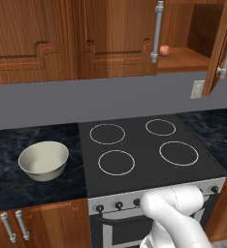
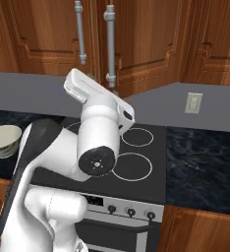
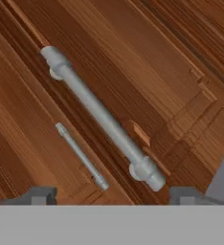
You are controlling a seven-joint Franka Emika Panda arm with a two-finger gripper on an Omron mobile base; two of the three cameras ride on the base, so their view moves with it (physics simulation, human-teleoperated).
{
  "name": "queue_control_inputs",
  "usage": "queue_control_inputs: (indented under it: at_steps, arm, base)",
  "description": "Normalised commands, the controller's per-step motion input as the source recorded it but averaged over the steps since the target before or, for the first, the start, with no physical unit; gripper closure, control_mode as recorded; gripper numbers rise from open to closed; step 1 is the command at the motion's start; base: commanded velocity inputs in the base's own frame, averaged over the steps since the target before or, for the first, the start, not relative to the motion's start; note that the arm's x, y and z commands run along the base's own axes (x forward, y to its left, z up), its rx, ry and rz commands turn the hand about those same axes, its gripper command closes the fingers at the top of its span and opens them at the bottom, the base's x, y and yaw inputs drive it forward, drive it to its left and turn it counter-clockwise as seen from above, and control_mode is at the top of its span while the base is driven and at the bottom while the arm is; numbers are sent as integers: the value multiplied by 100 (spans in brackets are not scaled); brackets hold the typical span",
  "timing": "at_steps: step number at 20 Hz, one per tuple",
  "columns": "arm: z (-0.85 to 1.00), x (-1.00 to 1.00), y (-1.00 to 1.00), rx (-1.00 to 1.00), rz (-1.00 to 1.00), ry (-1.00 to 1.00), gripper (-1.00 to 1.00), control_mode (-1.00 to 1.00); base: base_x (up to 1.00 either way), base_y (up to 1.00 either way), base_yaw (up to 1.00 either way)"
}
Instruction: Open the cabinet. Pick the orange and peach from the cabinet and place them into the bowl. Then close the cabinet.
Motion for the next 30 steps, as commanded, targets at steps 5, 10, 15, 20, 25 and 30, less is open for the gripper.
queue_control_inputs:
  at_steps: [5, 10, 15, 20, 25, 30]
  arm:
    - [-82, -75, 56, -10, 9, 2, -100, -100]
    - [-27, -36, 100, -21, -1, -1, -100, -100]
    - [1, -3, 100, -29, -29, -15, -100, -100]
    - [0, 19, 78, -27, -56, -10, -100, -100]
    - [0, 65, 16, -5, -53, 0, -100, -100]
    - [-5, 94, -31, 0, -26, 1, -100, -100]
  base:
    - [0, 0, 0]
    - [0, 0, 0]
    - [0, 0, 0]
    - [0, 0, 0]
    - [0, 0, 0]
    - [0, 0, 0]
